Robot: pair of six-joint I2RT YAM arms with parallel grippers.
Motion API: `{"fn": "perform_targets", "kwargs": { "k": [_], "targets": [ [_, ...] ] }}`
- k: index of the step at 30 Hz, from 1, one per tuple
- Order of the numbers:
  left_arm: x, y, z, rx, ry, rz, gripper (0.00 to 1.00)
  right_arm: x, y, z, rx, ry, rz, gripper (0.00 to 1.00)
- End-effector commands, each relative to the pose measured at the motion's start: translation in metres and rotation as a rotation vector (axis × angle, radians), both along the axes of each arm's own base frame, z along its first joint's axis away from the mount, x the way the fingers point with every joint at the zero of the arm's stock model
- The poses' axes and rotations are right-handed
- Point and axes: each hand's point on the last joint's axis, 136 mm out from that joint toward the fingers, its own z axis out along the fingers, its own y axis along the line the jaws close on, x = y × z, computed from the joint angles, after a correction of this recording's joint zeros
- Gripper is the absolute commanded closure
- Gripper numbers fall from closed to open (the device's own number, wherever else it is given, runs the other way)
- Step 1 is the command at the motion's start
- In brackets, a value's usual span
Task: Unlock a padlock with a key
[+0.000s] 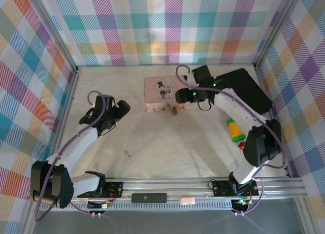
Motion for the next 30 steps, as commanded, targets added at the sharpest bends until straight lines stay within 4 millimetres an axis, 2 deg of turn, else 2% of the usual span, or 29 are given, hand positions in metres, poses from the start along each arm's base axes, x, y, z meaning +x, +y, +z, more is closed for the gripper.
{"fn": "perform_targets", "kwargs": {
  "k": [1,8,11,13,17,21,24,28,30],
  "targets": [
    [-0.029,0.020,-0.024,0.074,0.099,0.045,0.05,-0.049,0.031,-0.030,0.004,0.111,0.034,0.30],
    [-0.044,0.031,-0.028,-0.008,0.122,0.073,0.03,-0.126,0.108,-0.063,-0.011,0.128,0.197,0.30],
    [-0.055,0.028,-0.032,-0.036,0.152,0.040,0.09,-0.144,0.128,-0.082,-0.060,0.142,0.201,0.30],
    [-0.068,0.023,-0.041,-0.051,0.191,0.006,0.20,-0.150,0.136,-0.090,-0.044,0.160,0.182,0.30],
    [-0.101,0.023,-0.061,-0.033,0.272,-0.027,0.42,-0.148,0.133,-0.098,-0.036,0.165,0.108,0.30],
    [-0.133,0.026,-0.072,0.011,0.317,-0.032,0.54,-0.143,0.120,-0.099,-0.077,0.138,0.058,0.27],
    [-0.148,0.021,-0.081,-0.003,0.332,-0.041,0.59,-0.142,0.111,-0.099,-0.111,0.127,0.047,0.19],
    [-0.159,0.009,-0.094,-0.014,0.354,-0.085,0.59,-0.139,0.091,-0.096,-0.175,0.096,-0.005,0.01],
    [-0.157,0.003,-0.097,-0.011,0.350,-0.104,0.59,-0.134,0.077,-0.093,-0.213,0.066,-0.045,0.01]
  ]
}}
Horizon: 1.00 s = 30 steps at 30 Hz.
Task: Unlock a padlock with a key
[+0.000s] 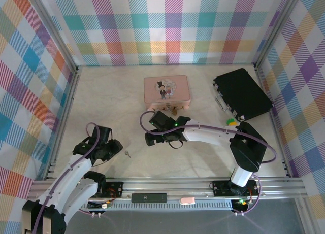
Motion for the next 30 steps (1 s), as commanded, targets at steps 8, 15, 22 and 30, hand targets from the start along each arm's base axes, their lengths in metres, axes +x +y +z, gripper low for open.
{"fn": "perform_targets", "kwargs": {
  "k": [8,15,22,30],
  "targets": [
    [0.014,-0.029,-0.018,0.044,0.026,-0.085,0.63,0.012,-0.066,0.019,-0.165,-0.135,-0.112,0.01],
    [0.021,-0.037,-0.032,0.083,0.042,-0.122,0.73,0.013,-0.088,0.017,-0.149,-0.121,-0.169,0.01],
    [0.023,-0.043,-0.038,0.091,0.049,-0.146,0.92,0.016,-0.098,0.018,-0.150,-0.122,-0.193,0.01],
    [0.041,-0.071,-0.018,0.098,-0.023,-0.233,1.00,0.024,-0.122,0.022,-0.169,-0.126,-0.236,0.01]
  ]
}}
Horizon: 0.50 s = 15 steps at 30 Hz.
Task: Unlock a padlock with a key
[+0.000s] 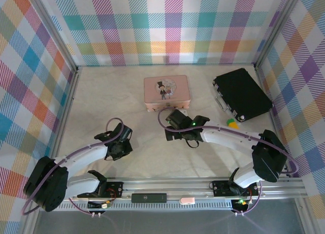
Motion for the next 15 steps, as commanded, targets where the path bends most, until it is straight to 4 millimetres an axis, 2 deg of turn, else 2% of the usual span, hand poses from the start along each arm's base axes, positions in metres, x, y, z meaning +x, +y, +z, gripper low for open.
{"fn": "perform_targets", "kwargs": {
  "k": [1,6,9,11,15],
  "targets": [
    [0.029,-0.034,0.019,-0.071,-0.103,-0.065,1.00,0.002,-0.025,0.006,-0.020,-0.010,-0.042,0.01],
    [0.046,-0.079,0.040,-0.099,-0.148,-0.170,1.00,0.003,-0.054,0.013,-0.003,-0.019,-0.096,0.01],
    [0.058,-0.113,0.044,-0.116,-0.163,-0.223,1.00,0.001,-0.073,0.009,0.017,-0.004,-0.145,0.01],
    [0.065,-0.139,0.038,-0.138,-0.152,-0.248,1.00,-0.001,-0.085,0.005,0.030,0.010,-0.180,0.01],
    [0.070,-0.183,0.026,-0.143,-0.108,-0.286,1.00,-0.006,-0.096,0.000,0.041,0.019,-0.212,0.01]
  ]
}}
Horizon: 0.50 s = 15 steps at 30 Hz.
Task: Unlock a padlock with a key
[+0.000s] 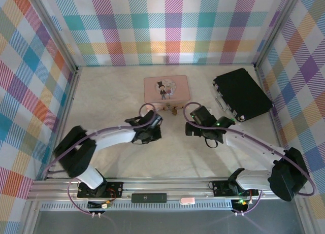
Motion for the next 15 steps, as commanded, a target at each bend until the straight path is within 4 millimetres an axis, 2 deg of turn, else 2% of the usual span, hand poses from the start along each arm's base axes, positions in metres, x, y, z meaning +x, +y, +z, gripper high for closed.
{"fn": "perform_targets", "kwargs": {
  "k": [1,5,8,13,15],
  "targets": [
    [0.001,-0.036,-0.007,-0.021,0.022,-0.034,1.00,-0.010,-0.007,-0.005,0.015,0.029,-0.017,0.01],
    [0.001,-0.057,-0.017,-0.020,0.041,-0.066,1.00,-0.016,-0.002,-0.013,0.055,0.042,0.007,0.01],
    [0.001,-0.063,-0.023,-0.015,0.052,-0.094,1.00,-0.016,0.011,-0.016,0.098,0.047,0.072,0.01],
    [0.010,-0.063,-0.014,0.005,0.016,-0.133,0.73,-0.018,0.046,-0.017,0.200,0.066,0.234,0.13],
    [0.018,-0.055,-0.006,-0.006,0.002,-0.103,0.69,-0.017,0.054,-0.019,0.220,0.083,0.257,0.16]
  ]
}}
